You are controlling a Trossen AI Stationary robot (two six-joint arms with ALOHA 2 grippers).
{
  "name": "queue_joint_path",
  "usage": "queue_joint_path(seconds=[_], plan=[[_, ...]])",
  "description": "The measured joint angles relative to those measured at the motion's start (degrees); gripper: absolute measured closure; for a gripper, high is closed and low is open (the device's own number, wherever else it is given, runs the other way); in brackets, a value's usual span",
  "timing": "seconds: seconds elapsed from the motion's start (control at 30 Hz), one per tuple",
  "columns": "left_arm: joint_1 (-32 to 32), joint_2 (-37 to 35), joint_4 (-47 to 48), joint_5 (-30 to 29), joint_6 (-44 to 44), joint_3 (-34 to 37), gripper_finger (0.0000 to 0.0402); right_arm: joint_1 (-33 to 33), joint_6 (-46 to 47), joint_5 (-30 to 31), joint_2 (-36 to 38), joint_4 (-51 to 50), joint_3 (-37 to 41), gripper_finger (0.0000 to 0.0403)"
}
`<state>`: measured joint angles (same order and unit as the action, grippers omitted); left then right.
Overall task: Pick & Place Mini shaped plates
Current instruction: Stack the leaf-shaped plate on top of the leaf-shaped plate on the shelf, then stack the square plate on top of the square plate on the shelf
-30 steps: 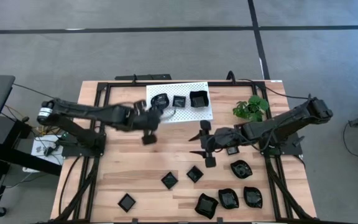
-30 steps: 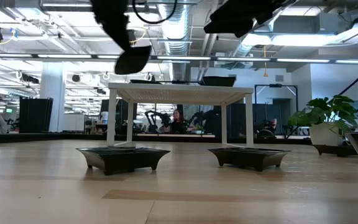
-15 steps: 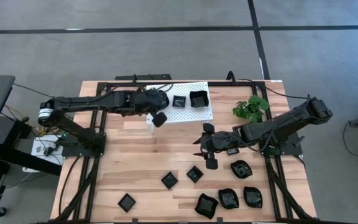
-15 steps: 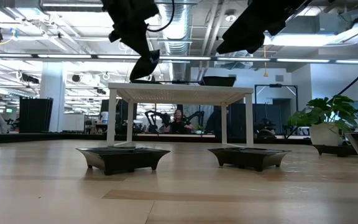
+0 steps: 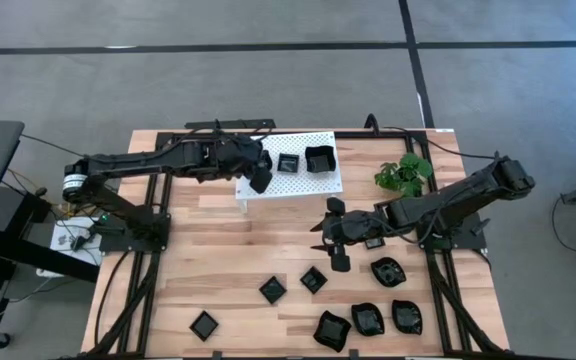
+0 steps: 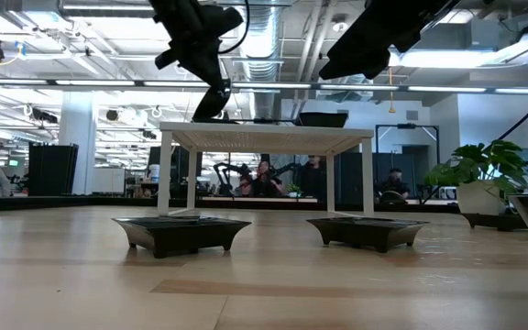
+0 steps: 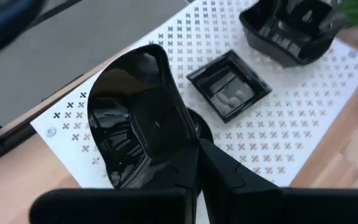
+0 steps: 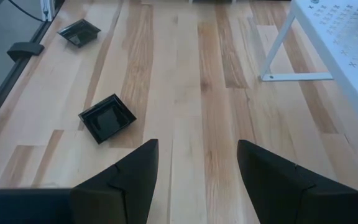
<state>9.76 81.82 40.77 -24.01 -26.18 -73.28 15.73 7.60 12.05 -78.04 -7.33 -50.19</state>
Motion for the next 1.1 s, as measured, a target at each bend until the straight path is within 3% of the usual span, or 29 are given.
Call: queue_joint_path(seconds=[0.5, 0.77, 1.1], plan=[[-0.2, 0.6, -3.2, -1.2, -3.2, 1.1, 0.0389, 0.0, 0.0, 0.0, 0.0, -0.1, 0.0, 0.0189], [-0.2, 0.6, -3.1, 2.8, -3.3, 1.1, 0.0388, 0.0, 0.0, 0.0, 0.0, -0.1, 0.0, 0.0189], [-0.2, 0.7, -3.1, 2.7, -4.3, 1.1, 0.0342, 0.0, 0.0, 0.0, 0.0, -0.1, 0.0, 0.0189]])
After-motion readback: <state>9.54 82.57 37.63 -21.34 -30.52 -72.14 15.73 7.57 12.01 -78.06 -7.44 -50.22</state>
